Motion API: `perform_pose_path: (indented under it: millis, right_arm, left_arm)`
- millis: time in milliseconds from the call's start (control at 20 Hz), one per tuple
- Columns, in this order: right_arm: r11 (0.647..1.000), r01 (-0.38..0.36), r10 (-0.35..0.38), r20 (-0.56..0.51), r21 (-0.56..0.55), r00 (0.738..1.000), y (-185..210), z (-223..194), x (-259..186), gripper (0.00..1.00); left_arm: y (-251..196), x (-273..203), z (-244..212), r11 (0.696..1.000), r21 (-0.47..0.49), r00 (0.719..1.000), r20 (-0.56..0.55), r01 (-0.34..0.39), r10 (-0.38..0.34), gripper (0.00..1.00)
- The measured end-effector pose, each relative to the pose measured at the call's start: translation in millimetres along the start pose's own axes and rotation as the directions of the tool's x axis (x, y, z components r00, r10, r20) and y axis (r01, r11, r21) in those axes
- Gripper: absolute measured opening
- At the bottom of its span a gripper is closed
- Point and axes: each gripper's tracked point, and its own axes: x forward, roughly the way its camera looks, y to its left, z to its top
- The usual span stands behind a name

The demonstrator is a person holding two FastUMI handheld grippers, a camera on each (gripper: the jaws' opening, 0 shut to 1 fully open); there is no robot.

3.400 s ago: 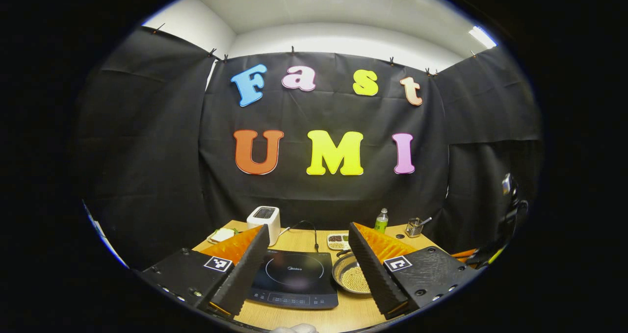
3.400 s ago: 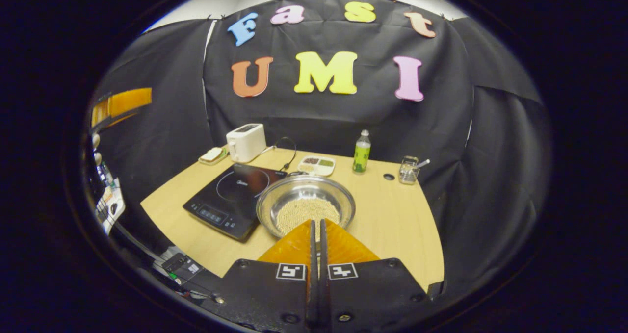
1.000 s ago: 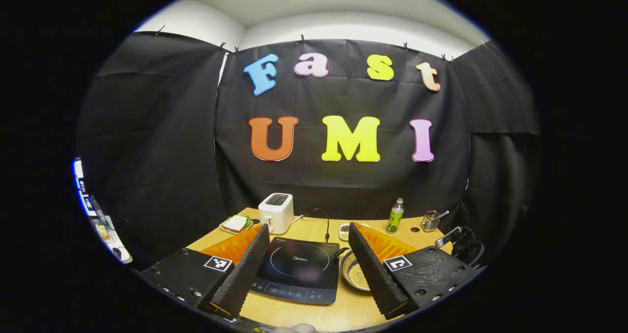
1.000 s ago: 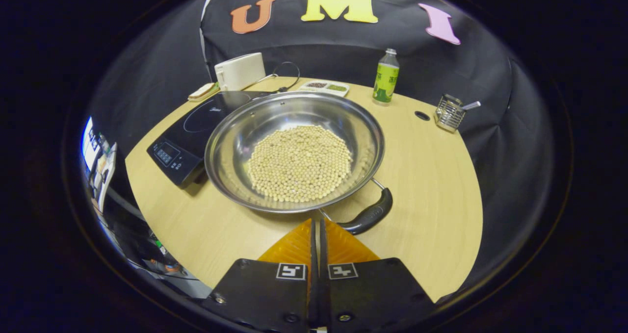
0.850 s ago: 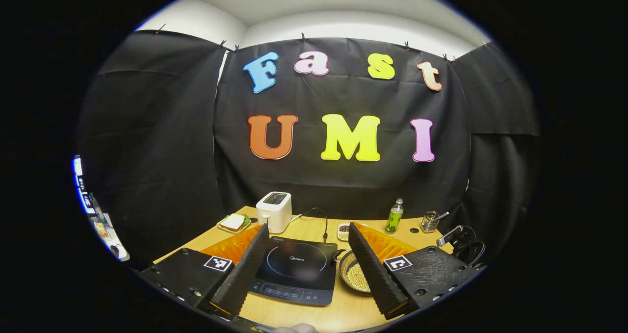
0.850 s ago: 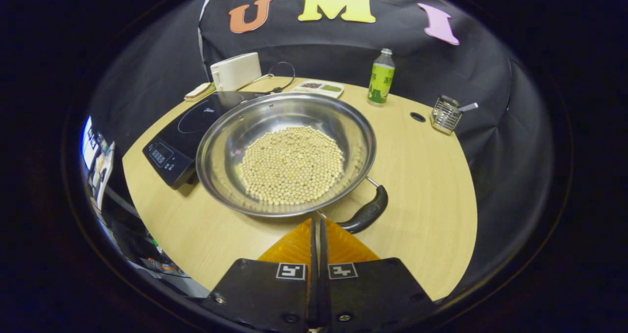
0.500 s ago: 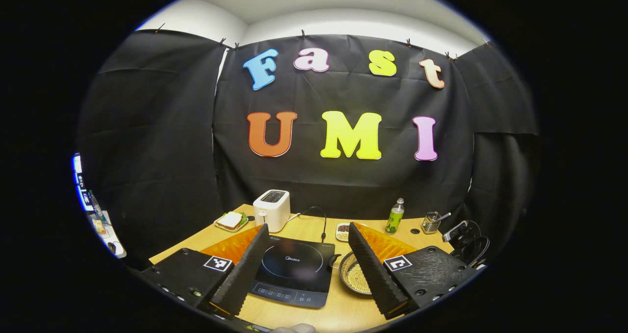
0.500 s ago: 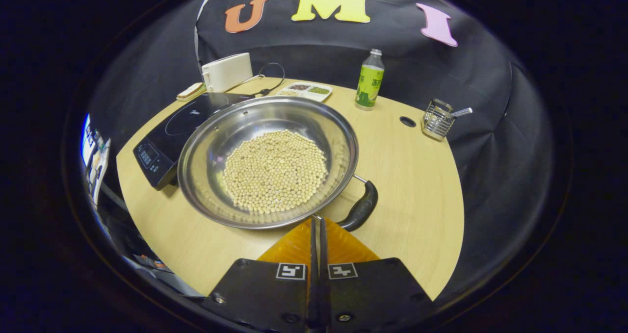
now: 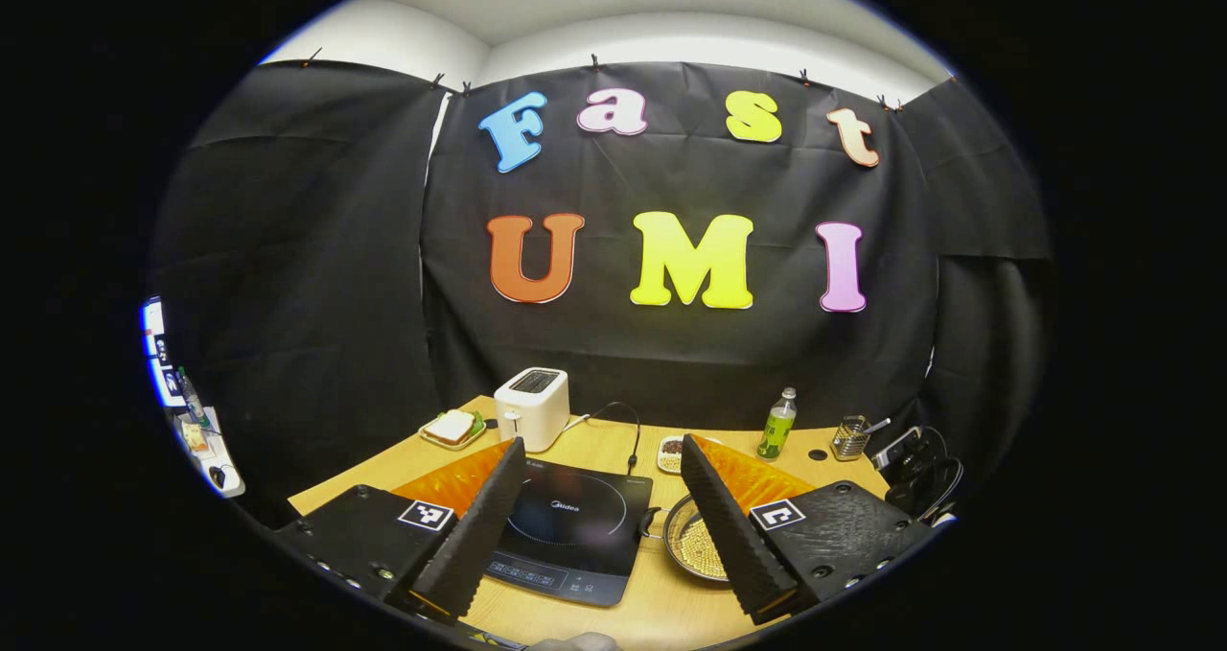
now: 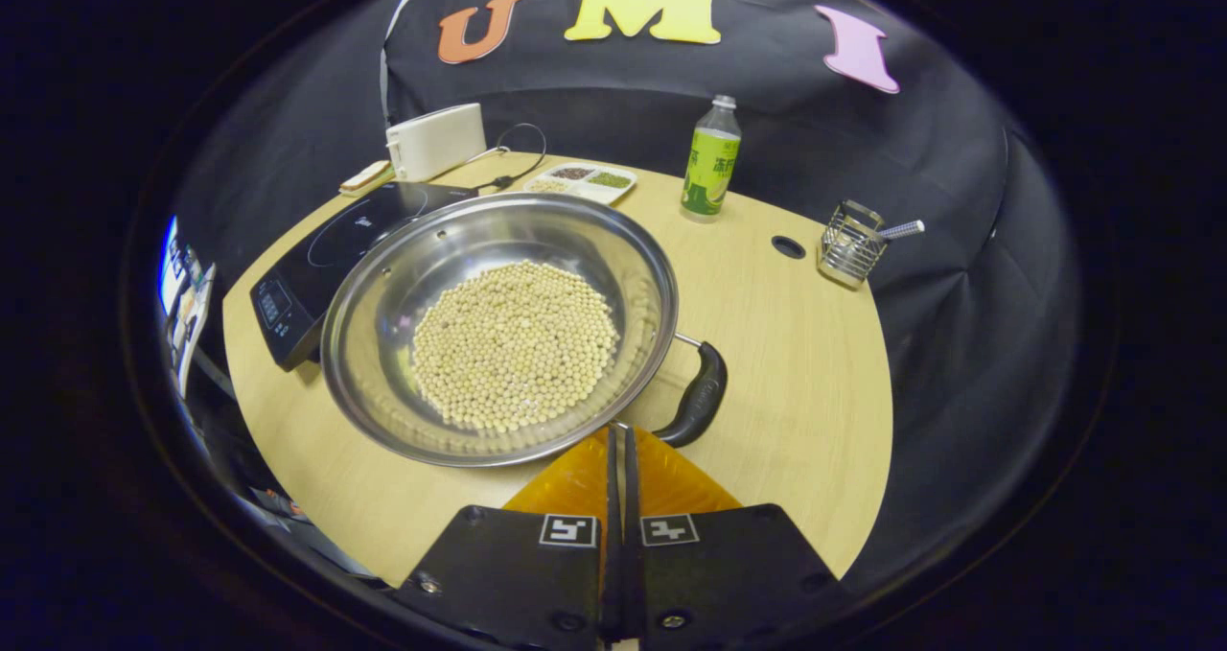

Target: First push the handle of the pot to place it horizontally, then grasp the pot with both hands and set it on the induction cooktop.

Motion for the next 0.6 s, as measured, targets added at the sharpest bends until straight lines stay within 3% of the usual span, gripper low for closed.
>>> perform_pose_path:
  millis: [250, 300, 450, 500, 600]
  right_arm:
    - [1.0, -0.005, 0.005, 0.0, -0.013, 1.0, -14, 6, 4, 0.04]
    - [1.0, -0.006, 0.006, 0.002, -0.015, 1.0, -17, 7, 6, 0.0]
    - [1.0, -0.003, 0.003, 0.0, -0.021, 1.0, -22, 10, 9, 0.07]
    - [1.0, -0.002, 0.002, 0.001, -0.023, 1.0, -23, 12, 9, 0.0]
    - [1.0, 0.004, -0.004, 0.005, -0.022, 1.0, -26, 13, 8, 0.0]
  left_arm:
    - [-9, 4, -2, 1.0, 0.0, 1.0, -0.004, -0.02, 0.02, 0.96]
    - [-10, 5, -1, 1.0, 0.001, 1.0, -0.004, -0.023, 0.023, 0.96]
    - [-14, 7, -3, 1.0, 0.002, 1.0, -0.004, -0.026, 0.026, 0.96]
    - [-16, 7, -4, 1.0, 0.003, 1.0, -0.005, -0.026, 0.026, 0.96]
    - [-17, 7, -4, 1.0, 0.005, 1.0, -0.008, -0.024, 0.024, 0.96]
